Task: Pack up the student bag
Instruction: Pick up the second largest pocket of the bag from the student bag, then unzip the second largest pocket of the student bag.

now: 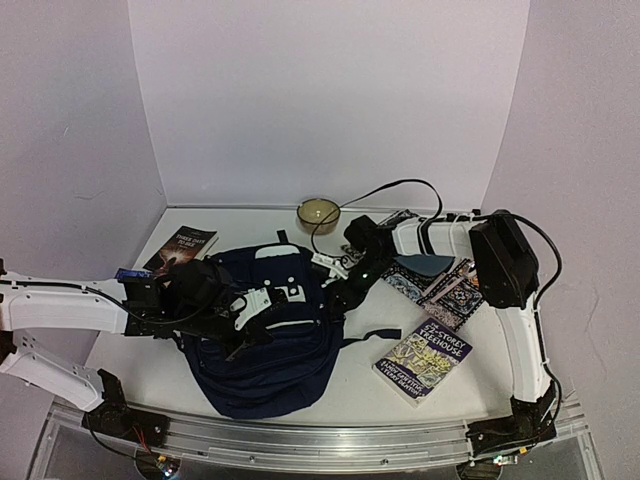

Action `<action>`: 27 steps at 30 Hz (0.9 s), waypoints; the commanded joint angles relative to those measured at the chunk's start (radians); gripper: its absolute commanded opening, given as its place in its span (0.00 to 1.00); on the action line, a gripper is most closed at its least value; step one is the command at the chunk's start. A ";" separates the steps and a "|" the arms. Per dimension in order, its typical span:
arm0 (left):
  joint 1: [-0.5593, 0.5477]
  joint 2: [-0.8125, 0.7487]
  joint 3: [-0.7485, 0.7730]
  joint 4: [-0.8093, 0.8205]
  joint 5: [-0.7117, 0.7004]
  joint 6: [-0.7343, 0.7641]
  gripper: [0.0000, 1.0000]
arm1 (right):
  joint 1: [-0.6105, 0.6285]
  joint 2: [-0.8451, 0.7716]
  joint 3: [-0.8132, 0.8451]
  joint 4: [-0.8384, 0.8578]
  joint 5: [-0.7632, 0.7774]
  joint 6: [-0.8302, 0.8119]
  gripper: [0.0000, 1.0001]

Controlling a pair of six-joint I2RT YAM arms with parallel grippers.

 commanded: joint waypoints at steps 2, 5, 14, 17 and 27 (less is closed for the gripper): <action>0.001 -0.037 0.023 0.041 -0.027 -0.010 0.00 | 0.000 -0.003 0.023 -0.062 0.088 0.013 0.06; 0.001 -0.050 0.022 0.041 -0.049 -0.019 0.00 | 0.000 -0.058 0.014 -0.073 0.150 0.014 0.00; 0.009 -0.019 0.039 0.011 -0.111 -0.081 0.00 | 0.017 -0.223 -0.023 -0.111 0.355 0.021 0.00; 0.022 0.018 0.052 0.006 -0.118 -0.110 0.00 | 0.055 -0.269 -0.043 -0.116 0.408 0.022 0.00; 0.138 0.116 0.092 0.003 -0.138 -0.244 0.00 | 0.170 -0.349 -0.161 -0.113 0.589 0.096 0.00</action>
